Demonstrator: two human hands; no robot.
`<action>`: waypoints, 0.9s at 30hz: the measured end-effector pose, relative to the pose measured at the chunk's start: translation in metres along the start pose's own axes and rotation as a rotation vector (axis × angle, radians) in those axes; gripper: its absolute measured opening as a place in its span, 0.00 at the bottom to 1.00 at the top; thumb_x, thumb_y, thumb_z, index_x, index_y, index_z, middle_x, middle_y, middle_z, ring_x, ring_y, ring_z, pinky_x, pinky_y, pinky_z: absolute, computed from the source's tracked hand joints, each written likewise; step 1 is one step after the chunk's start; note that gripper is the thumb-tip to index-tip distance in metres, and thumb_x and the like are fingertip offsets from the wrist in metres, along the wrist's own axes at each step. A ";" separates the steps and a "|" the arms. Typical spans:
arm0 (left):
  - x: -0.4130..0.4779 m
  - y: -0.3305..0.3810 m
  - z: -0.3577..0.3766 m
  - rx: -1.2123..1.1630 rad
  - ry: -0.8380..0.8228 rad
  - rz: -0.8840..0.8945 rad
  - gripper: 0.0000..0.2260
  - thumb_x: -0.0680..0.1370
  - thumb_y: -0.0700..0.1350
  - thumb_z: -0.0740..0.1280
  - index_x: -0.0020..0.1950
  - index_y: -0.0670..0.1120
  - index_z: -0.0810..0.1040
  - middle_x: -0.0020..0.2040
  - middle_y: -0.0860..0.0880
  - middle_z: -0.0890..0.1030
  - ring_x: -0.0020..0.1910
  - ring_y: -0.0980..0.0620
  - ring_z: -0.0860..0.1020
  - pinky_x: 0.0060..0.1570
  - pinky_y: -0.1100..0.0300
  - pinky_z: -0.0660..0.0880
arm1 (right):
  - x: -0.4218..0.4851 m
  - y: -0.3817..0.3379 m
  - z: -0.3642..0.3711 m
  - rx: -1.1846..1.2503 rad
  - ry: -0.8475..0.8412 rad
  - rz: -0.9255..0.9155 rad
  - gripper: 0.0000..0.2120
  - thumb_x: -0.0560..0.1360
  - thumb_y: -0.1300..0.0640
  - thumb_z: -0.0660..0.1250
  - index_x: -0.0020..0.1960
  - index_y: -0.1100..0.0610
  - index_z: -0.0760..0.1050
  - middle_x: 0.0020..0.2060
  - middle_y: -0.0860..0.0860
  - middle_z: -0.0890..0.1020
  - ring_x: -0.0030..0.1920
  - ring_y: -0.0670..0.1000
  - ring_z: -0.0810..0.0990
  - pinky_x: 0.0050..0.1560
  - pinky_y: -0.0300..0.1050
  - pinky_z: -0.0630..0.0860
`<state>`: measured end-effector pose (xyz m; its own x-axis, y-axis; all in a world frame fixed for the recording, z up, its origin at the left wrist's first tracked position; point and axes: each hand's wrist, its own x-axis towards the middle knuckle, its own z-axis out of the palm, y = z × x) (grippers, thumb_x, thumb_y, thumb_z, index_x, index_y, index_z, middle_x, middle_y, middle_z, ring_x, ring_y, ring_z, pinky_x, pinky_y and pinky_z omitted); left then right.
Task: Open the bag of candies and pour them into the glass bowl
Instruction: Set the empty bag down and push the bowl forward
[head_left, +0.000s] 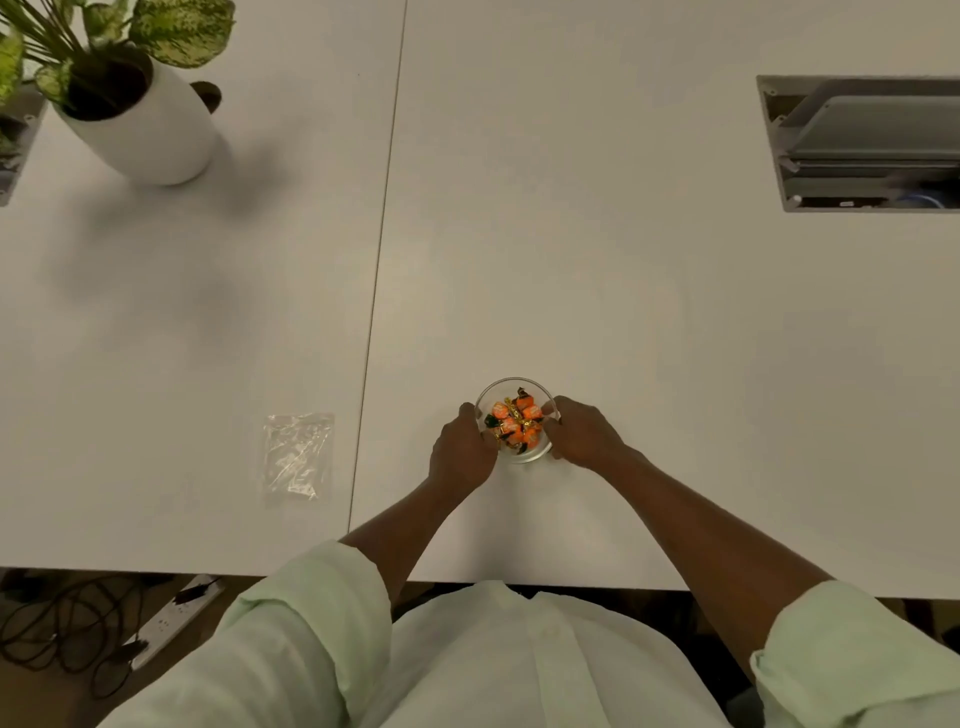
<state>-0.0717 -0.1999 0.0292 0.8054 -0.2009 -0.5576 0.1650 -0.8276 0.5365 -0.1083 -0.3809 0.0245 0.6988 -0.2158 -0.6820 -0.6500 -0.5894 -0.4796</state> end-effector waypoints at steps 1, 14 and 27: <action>0.001 0.001 0.000 0.004 0.002 0.000 0.13 0.80 0.44 0.61 0.64 0.42 0.71 0.56 0.39 0.82 0.52 0.38 0.82 0.52 0.45 0.80 | 0.002 -0.001 0.000 -0.019 0.000 0.000 0.14 0.79 0.51 0.58 0.62 0.51 0.75 0.53 0.55 0.84 0.50 0.56 0.85 0.56 0.56 0.81; 0.069 0.063 -0.053 0.004 0.114 0.081 0.15 0.80 0.42 0.60 0.67 0.41 0.71 0.56 0.38 0.83 0.51 0.39 0.82 0.49 0.49 0.79 | 0.056 -0.052 -0.064 -0.003 0.150 -0.074 0.15 0.80 0.51 0.59 0.63 0.54 0.75 0.53 0.57 0.85 0.51 0.59 0.85 0.56 0.57 0.81; 0.206 0.156 -0.126 0.013 0.212 0.232 0.16 0.82 0.42 0.59 0.69 0.40 0.71 0.59 0.38 0.82 0.54 0.39 0.82 0.49 0.49 0.79 | 0.168 -0.124 -0.177 0.061 0.262 -0.121 0.16 0.79 0.50 0.58 0.62 0.53 0.76 0.53 0.56 0.85 0.51 0.58 0.85 0.55 0.58 0.82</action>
<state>0.1919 -0.3044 0.0778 0.9216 -0.2724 -0.2764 -0.0428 -0.7792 0.6253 0.1431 -0.4819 0.0674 0.8204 -0.3451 -0.4559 -0.5686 -0.5766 -0.5867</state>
